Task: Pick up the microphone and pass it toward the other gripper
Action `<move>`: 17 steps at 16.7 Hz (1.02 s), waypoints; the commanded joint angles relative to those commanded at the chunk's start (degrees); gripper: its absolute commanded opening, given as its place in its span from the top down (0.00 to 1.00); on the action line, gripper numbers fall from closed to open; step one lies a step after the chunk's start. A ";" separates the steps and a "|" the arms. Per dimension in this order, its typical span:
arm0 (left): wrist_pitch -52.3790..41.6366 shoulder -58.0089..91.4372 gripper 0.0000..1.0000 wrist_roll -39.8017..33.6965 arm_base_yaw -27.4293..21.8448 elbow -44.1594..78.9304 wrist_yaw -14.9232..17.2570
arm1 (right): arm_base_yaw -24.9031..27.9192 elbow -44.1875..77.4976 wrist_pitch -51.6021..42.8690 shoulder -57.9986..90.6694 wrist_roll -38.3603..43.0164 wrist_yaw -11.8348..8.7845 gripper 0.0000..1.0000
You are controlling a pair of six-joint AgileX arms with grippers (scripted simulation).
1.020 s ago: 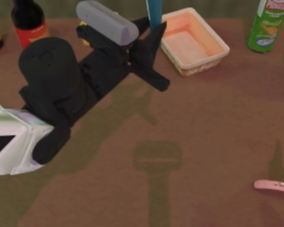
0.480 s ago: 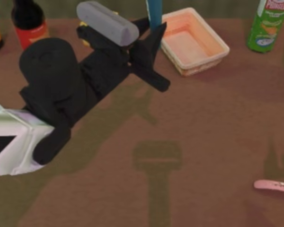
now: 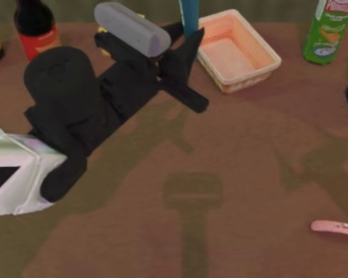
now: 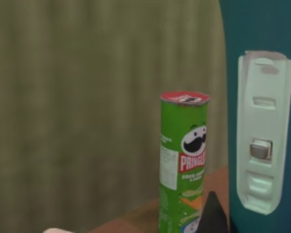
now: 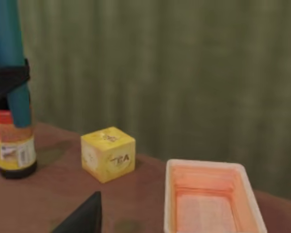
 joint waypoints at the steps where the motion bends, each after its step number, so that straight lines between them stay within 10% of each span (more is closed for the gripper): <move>1: 0.00 0.00 1.00 0.00 0.00 0.00 0.00 | 1.49 2.97 1.72 4.87 -0.26 -2.11 0.00; 9: 0.00 0.00 1.00 0.00 0.00 0.00 0.00 | 10.60 20.85 12.02 34.72 -2.13 -14.99 0.00; 17: 0.00 0.00 1.00 0.00 0.00 0.00 0.00 | 11.38 22.58 12.97 37.51 -2.32 -16.14 0.00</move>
